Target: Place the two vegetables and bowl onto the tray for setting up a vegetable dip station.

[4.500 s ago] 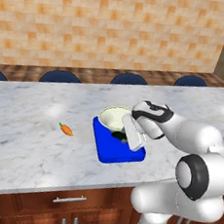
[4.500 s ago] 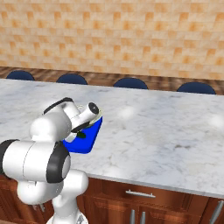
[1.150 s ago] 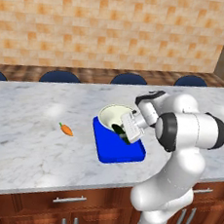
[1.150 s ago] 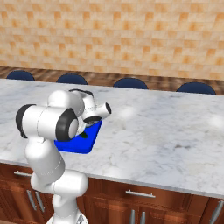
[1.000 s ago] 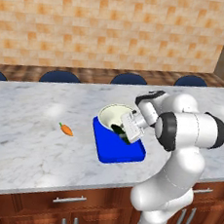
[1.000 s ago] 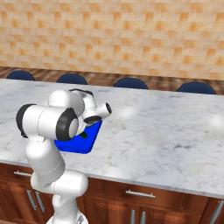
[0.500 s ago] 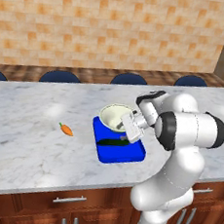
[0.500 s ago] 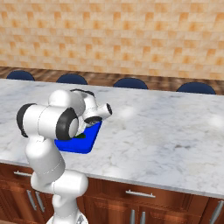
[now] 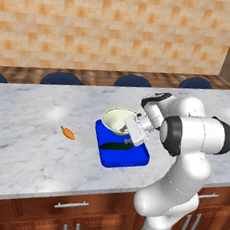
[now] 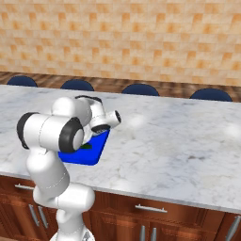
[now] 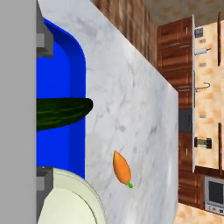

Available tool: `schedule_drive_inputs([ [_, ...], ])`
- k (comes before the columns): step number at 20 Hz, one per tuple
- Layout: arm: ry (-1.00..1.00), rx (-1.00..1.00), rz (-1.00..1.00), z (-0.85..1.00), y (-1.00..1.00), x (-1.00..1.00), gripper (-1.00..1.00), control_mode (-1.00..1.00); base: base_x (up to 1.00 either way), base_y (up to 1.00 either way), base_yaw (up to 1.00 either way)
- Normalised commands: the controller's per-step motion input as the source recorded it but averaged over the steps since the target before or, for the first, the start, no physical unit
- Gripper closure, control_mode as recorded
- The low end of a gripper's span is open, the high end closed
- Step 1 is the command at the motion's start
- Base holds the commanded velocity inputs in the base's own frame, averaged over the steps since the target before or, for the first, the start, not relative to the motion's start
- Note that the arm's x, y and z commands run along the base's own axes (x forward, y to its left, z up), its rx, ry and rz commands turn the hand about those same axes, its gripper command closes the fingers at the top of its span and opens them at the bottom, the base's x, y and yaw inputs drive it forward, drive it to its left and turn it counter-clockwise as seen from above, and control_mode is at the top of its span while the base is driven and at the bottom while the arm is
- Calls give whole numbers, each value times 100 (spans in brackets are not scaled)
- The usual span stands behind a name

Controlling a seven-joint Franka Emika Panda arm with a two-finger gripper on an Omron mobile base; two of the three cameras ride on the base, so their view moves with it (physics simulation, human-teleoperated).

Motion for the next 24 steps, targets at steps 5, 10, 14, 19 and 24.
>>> schedule_drive_inputs([
  [5, 26, -1, -3, 31, 0, -15, -100, -100, 0, 0, 0],
  [10, 14, -7, -7, 28, 1, -22, -100, -100, 0, 0, 0],
  [14, 0, -18, -12, 27, 7, -25, -100, -100, 0, 0, 0],
  [19, -1, -24, -12, 26, 11, -16, -100, -100, 0, 0, 0],
  [24, -2, -23, -16, 29, 19, -21, -100, -100, 0, 0, 0],
])
